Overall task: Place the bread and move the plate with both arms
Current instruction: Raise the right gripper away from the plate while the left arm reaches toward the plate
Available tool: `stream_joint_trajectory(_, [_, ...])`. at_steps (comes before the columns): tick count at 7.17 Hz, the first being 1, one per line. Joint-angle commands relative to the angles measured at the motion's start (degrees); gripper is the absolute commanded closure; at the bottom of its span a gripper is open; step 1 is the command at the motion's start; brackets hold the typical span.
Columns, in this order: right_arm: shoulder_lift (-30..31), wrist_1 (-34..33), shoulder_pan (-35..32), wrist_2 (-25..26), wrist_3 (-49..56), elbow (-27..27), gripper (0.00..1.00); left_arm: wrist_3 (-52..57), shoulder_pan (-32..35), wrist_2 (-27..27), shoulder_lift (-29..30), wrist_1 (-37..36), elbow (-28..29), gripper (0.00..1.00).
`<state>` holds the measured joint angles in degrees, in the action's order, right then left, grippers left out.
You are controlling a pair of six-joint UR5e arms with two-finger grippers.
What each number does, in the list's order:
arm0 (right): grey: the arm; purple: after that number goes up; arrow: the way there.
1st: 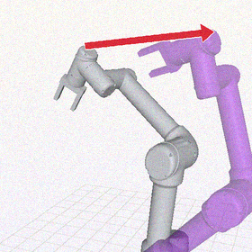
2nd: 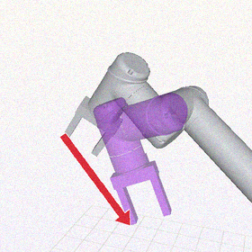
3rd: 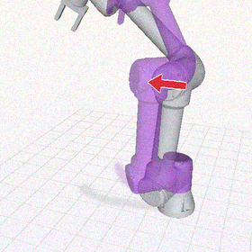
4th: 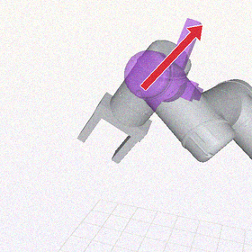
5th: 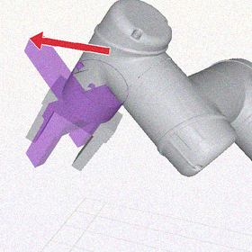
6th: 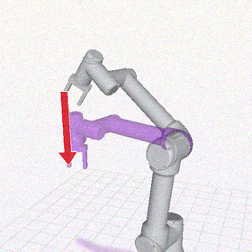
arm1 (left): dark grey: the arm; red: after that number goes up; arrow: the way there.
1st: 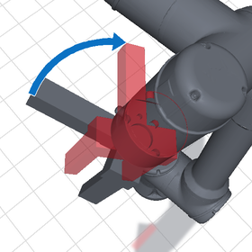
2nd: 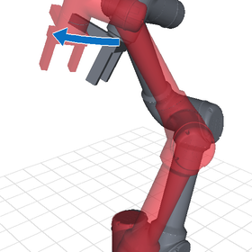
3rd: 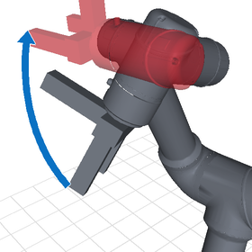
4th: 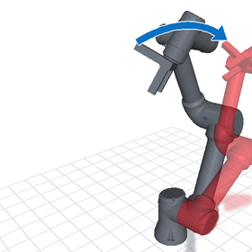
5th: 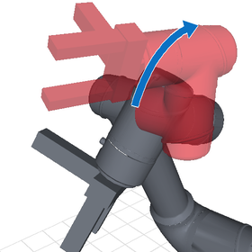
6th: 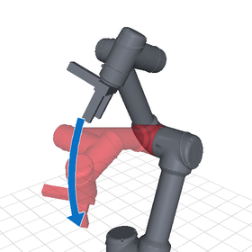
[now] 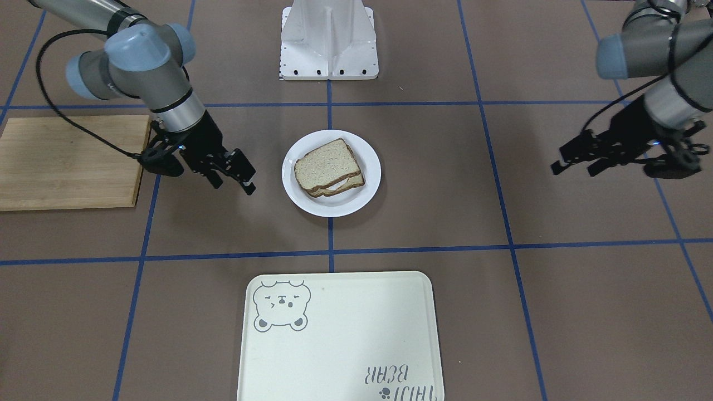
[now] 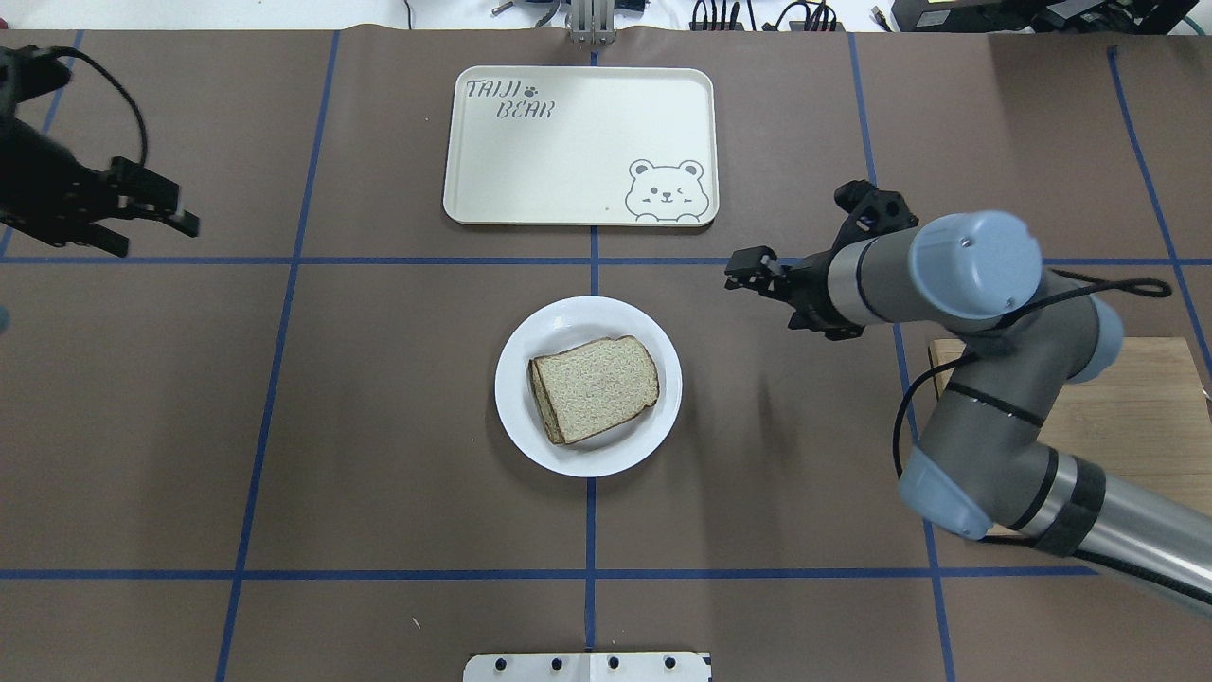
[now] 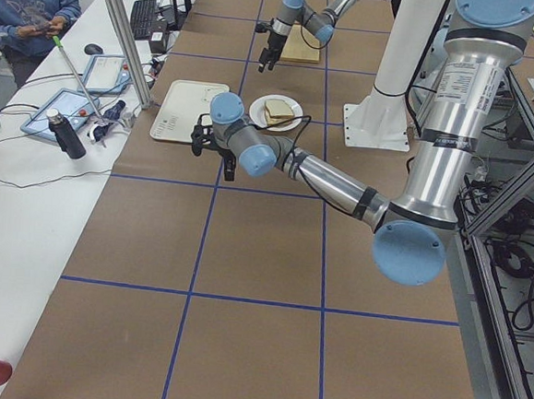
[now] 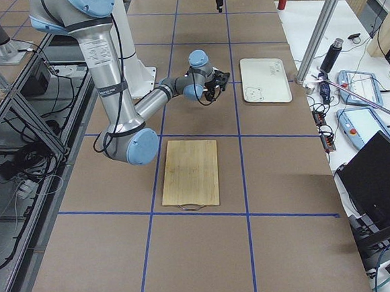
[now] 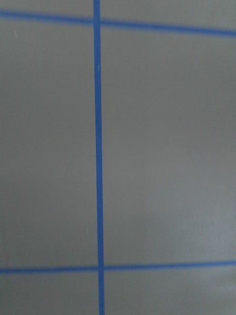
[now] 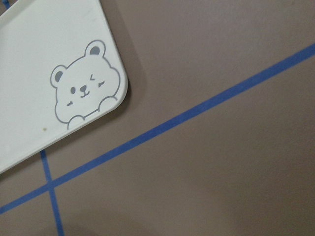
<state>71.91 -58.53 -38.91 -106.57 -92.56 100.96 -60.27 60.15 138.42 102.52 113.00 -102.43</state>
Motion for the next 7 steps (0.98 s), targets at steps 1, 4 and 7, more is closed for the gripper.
stream_joint_trajectory(1, [1.83,-2.98,-7.03,-6.52,10.18,-0.33,0.0,-19.08,-12.97,-9.76,4.18,10.15,0.65,0.01])
stream_joint_trajectory(4, [2.36,-5.54,-9.69,-7.42,18.2,-0.85,0.0,-42.22,-22.87,-27.82,4.36,40.98,9.32,0.02])
stream_joint_trajectory(7, [2.45,-5.72,-14.77,-12.15,21.25,-1.03,0.0,-45.19,-35.88,-43.32,8.3,48.37,14.8,0.03])
